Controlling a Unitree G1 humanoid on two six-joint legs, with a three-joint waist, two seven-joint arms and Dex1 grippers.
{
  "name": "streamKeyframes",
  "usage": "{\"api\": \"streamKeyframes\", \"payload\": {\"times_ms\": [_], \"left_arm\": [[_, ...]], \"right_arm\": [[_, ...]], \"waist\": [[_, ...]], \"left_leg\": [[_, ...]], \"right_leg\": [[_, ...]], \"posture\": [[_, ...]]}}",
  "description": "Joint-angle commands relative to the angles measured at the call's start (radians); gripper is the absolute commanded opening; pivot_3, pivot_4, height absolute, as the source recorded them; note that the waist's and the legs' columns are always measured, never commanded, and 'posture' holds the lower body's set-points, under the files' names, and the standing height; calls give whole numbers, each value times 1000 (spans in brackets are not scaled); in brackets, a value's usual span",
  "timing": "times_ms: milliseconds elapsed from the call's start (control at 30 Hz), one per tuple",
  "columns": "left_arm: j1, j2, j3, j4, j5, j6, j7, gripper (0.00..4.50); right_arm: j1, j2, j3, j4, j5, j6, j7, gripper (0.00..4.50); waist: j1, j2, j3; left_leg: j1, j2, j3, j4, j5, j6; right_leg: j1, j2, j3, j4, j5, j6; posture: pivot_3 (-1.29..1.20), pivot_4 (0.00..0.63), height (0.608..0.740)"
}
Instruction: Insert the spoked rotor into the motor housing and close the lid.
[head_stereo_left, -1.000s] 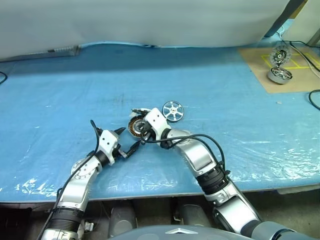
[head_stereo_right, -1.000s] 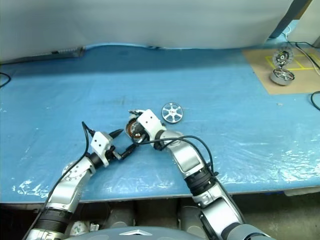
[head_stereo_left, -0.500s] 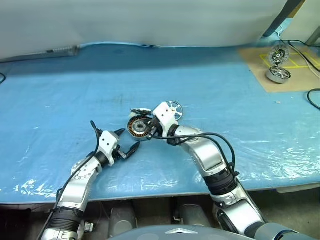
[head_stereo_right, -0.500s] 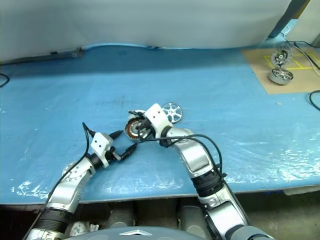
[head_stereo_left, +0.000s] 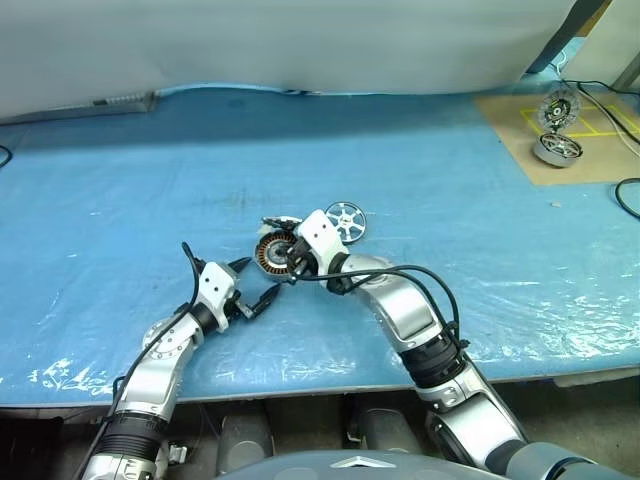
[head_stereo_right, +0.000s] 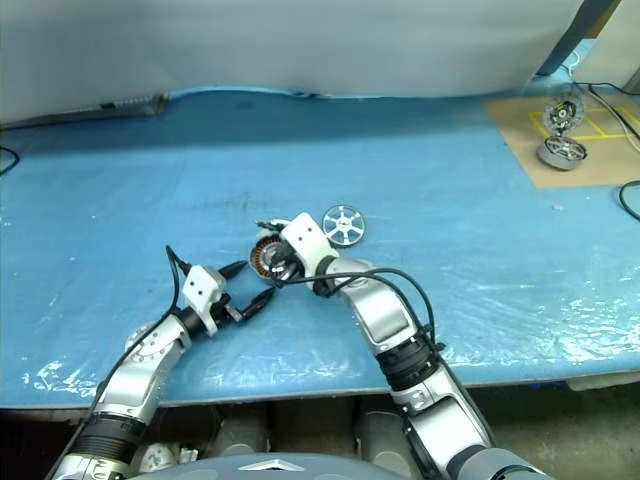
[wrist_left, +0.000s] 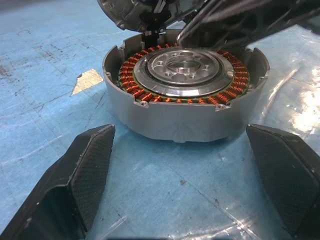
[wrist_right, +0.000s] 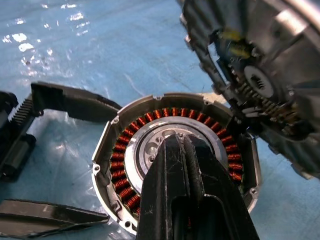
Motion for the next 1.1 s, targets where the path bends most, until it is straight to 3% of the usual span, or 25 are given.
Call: {"api": "streamKeyframes", "payload": {"times_ms": [33,700,1100], "left_arm": [[2,1,10,-10,-6,-23,3,4500],[13,-9,7,21,-2,-56,16,4500],[17,-10,4,6,-4,-47,21,4500]], "right_arm": [[-24,11,2,-5,-11,-28,-9,69],[-73,-9,73,32,-61,23,46,69],[-45,-29,-1,-28,-46,94,11,69]], "waist": [[0,0,0],[0,0,0],[1,0,0]], "left_leg": [[0,0,0,0,0,0],[0,0,0,0,0,0],[1,0,0,0,0,0]], "right_leg": [[0,0,0,0,0,0],[0,0,0,0,0,0],[0,0,0,1,0,0]], "posture": [[0,150,740],[0,150,740],[0,150,740]]}}
